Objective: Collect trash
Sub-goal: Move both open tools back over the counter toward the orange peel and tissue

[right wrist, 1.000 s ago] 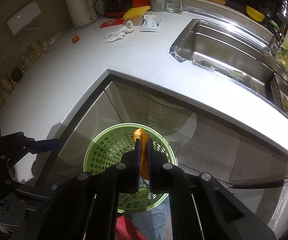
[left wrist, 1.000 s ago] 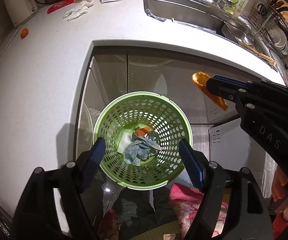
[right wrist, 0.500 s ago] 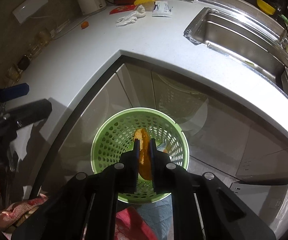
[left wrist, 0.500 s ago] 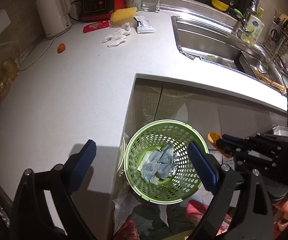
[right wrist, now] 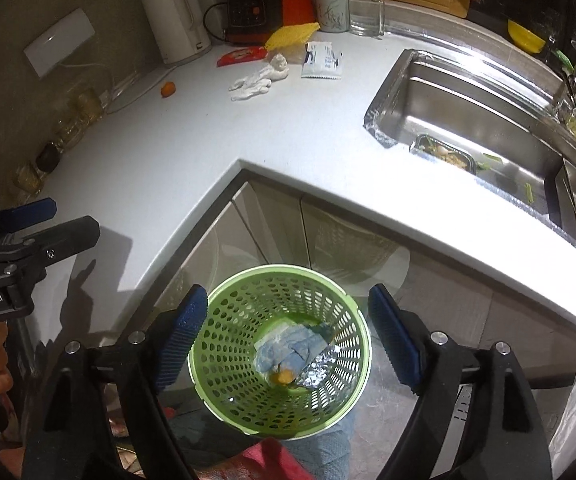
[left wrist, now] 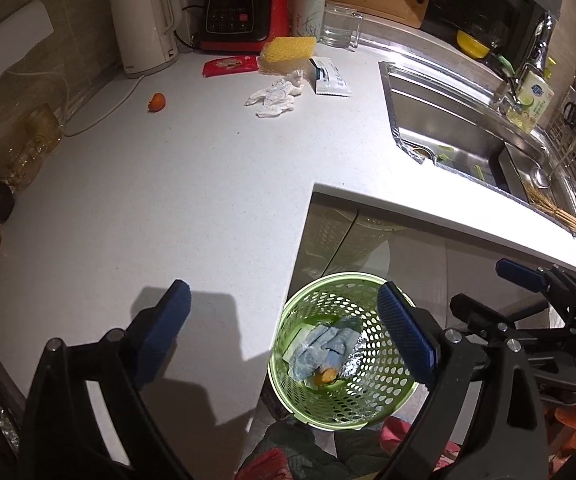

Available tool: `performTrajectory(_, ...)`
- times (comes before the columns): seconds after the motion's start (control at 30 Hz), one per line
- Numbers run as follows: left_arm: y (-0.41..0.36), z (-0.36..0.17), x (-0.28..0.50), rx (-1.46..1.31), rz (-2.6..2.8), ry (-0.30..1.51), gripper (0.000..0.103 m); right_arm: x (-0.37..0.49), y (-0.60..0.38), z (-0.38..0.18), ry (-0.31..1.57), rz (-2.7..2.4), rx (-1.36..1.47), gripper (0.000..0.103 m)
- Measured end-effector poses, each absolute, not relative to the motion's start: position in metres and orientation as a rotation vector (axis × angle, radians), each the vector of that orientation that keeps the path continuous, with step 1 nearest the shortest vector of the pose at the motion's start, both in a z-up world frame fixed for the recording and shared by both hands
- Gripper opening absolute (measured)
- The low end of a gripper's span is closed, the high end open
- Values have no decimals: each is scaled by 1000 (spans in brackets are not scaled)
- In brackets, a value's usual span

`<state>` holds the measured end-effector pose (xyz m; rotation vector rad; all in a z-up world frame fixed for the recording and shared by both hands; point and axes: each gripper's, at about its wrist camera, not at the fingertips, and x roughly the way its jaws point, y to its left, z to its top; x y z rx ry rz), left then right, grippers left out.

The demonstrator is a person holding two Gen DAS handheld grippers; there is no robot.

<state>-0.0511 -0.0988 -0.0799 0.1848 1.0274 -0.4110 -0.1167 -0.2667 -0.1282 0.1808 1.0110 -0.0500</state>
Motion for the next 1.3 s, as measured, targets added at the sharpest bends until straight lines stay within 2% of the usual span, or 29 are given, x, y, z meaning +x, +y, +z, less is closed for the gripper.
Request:
performTrajectory(0.13,-95,-74,-33,166,-386,1004,92,-93,-269,-111,967,-47,153,87)
performTrajectory(0.33,-84,-64,6,141,-296,934,95,-46,-270,-87,897,-26,122,88)
performTrajectory(0.47,-74,-61,41,121,-257,911,95,-13,-265,-75,853,-12,85,96)
performTrajectory(0.6,-65,-66,81,126,-221,897,95,24,-260,-73,833,10,79,97)
performTrajectory(0.97,-53,-114,217,89,-142,899,95,128,-253,-102,872,26,84,96)
performTrajectory(1.13,-48,-141,270,71,-104,938,85,164,-257,-124,902,24,89,97)
performTrajectory(1.3,-50,-162,299,77,-78,972,82,191,-261,-144,924,26,94,96)
